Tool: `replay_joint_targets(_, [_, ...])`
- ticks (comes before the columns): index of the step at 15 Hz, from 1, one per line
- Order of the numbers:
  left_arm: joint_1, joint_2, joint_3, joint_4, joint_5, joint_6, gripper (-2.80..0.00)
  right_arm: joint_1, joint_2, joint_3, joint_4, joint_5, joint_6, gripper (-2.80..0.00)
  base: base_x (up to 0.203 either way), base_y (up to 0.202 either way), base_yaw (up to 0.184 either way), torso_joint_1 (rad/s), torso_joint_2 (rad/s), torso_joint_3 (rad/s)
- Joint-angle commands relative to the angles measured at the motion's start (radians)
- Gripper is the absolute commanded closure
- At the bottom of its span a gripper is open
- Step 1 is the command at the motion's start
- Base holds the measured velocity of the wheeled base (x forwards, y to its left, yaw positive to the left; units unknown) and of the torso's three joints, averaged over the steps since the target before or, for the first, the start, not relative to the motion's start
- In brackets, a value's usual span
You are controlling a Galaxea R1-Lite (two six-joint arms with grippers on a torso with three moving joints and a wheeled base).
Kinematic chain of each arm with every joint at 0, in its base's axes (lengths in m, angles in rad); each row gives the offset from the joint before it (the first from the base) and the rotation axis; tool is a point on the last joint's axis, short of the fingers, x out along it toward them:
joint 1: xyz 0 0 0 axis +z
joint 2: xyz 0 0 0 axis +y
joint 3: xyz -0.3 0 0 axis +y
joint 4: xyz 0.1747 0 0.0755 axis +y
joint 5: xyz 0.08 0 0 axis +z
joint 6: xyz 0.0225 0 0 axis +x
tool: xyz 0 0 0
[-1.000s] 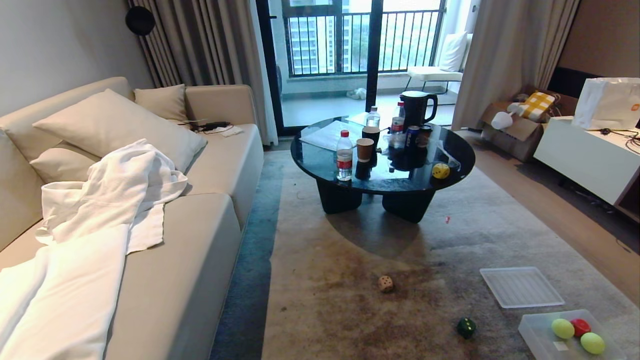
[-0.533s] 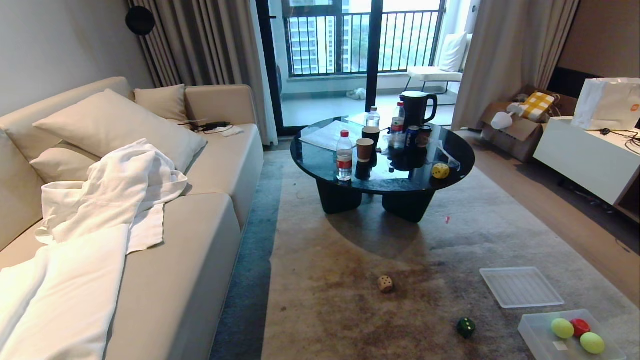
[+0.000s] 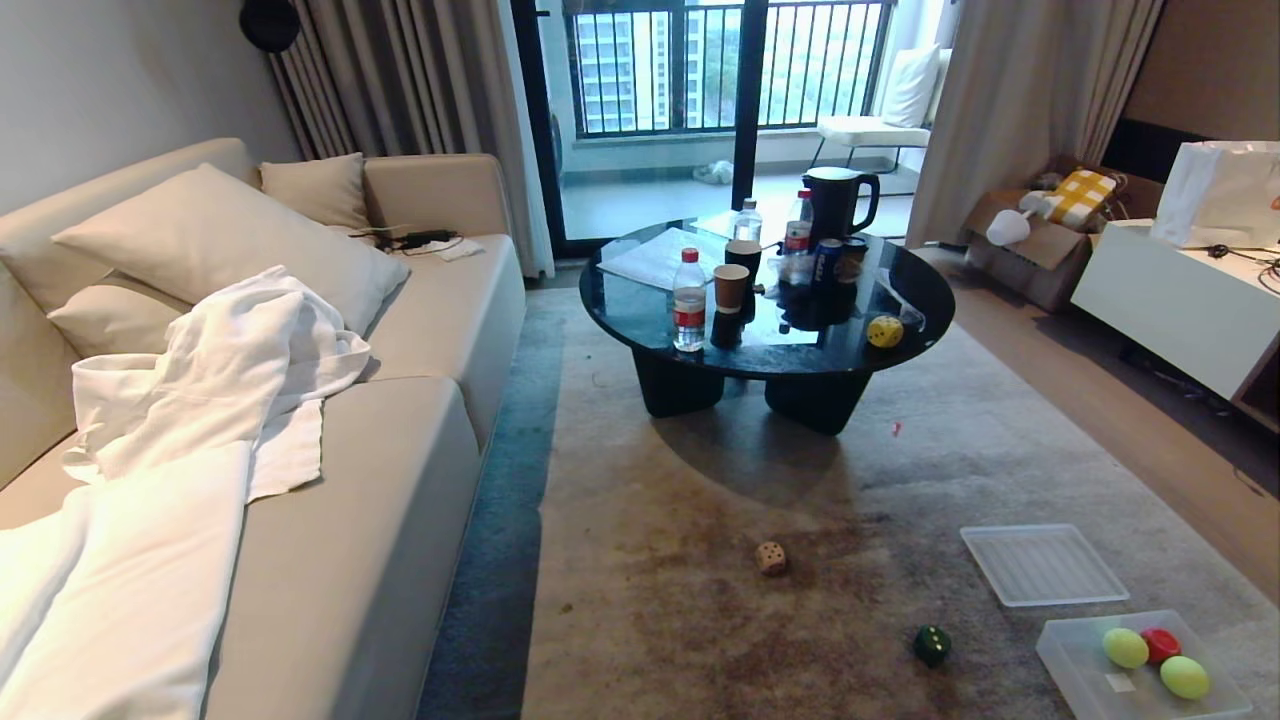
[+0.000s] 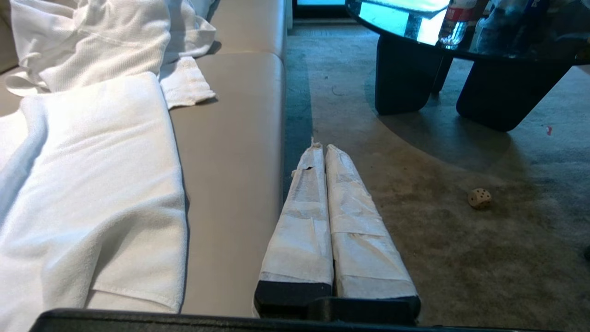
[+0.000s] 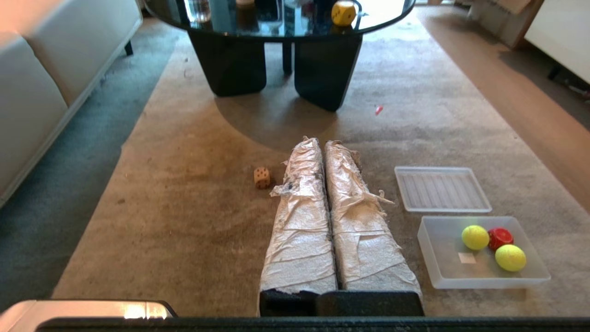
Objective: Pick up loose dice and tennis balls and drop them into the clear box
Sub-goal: Find toys out of the box
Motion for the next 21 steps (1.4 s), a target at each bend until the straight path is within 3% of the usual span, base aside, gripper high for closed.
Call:
replay_joint_targets(1, [0.0, 0.0, 0.0, 0.0, 0.001, -0.001, 0.0, 0.001, 0.0, 0.0, 0.0, 0.0, -0.001, 0.0, 0.0, 0.0, 0.0, 0.002, 0.0, -0.168])
replay_joint_targets(21, [0.0, 0.0, 0.0, 0.0, 0.001, -0.01, 0.0, 0.001, 0.0, -0.001, 0.001, 0.0, -0.002, 0.0, 0.0, 0.0, 0.0, 0.002, 0.0, -0.198])
